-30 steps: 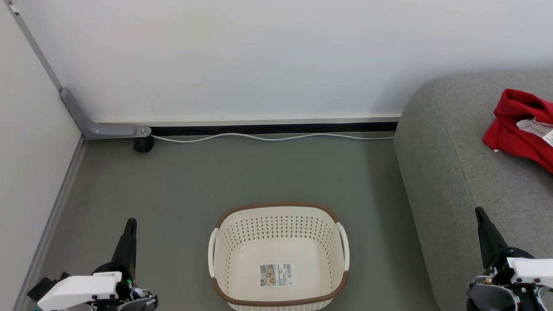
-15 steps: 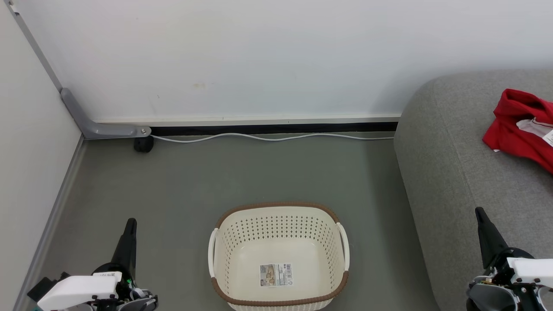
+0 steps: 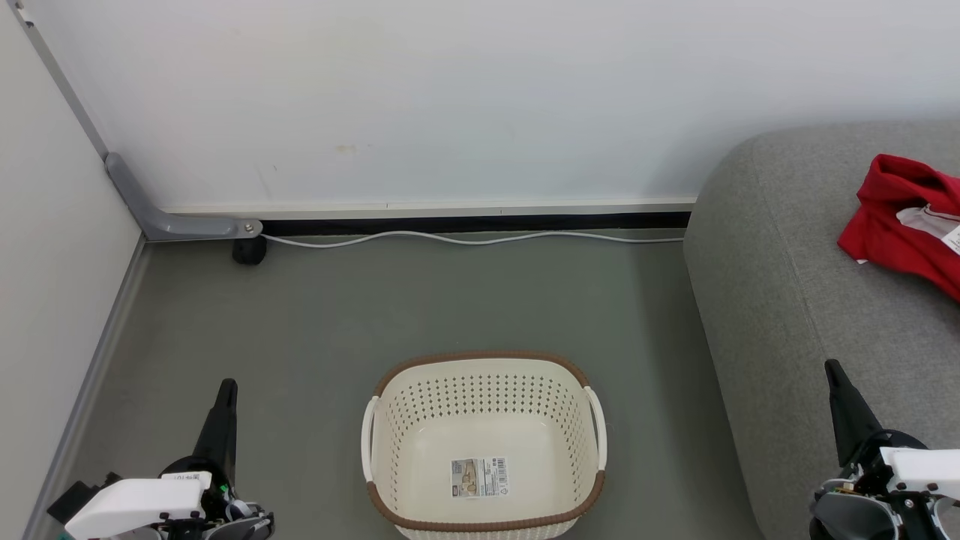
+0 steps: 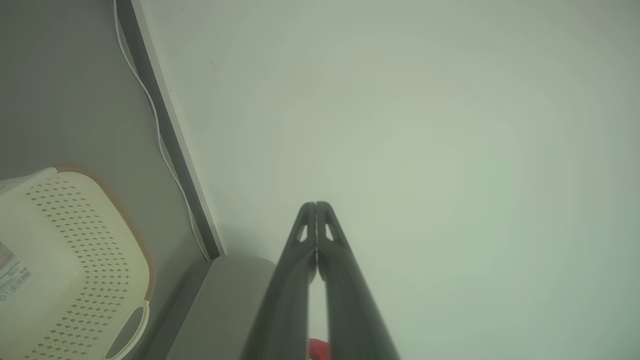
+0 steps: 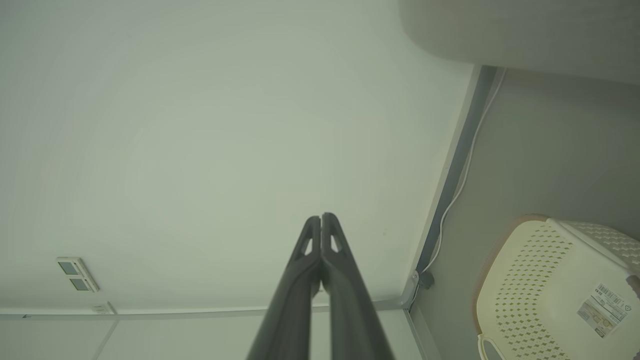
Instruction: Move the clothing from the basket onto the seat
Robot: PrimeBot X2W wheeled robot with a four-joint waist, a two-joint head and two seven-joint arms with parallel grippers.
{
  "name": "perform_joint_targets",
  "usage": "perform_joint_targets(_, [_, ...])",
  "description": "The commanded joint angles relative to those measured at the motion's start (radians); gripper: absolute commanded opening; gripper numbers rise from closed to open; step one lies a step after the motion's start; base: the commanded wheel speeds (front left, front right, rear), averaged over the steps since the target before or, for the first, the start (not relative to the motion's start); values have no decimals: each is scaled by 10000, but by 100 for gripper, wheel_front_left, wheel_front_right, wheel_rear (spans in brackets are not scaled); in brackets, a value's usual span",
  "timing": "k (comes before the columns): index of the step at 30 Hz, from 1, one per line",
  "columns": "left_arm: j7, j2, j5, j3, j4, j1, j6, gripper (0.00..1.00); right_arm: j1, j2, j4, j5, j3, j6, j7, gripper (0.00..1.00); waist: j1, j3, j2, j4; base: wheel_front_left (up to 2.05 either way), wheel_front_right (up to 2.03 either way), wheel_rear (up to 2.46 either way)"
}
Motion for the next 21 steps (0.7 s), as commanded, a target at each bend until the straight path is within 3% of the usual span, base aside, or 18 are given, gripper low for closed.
perform_joint_targets(1, [61, 181, -36, 328, -292, -582, -82, 0, -162, -106, -316, 110, 164, 44, 79, 0, 0, 0, -1, 0, 0, 0, 0])
perform_joint_targets(21, [61, 181, -36, 327, -293, -582, -83, 0, -162, -106, -316, 111, 165, 44, 79, 0, 0, 0, -1, 0, 0, 0, 0])
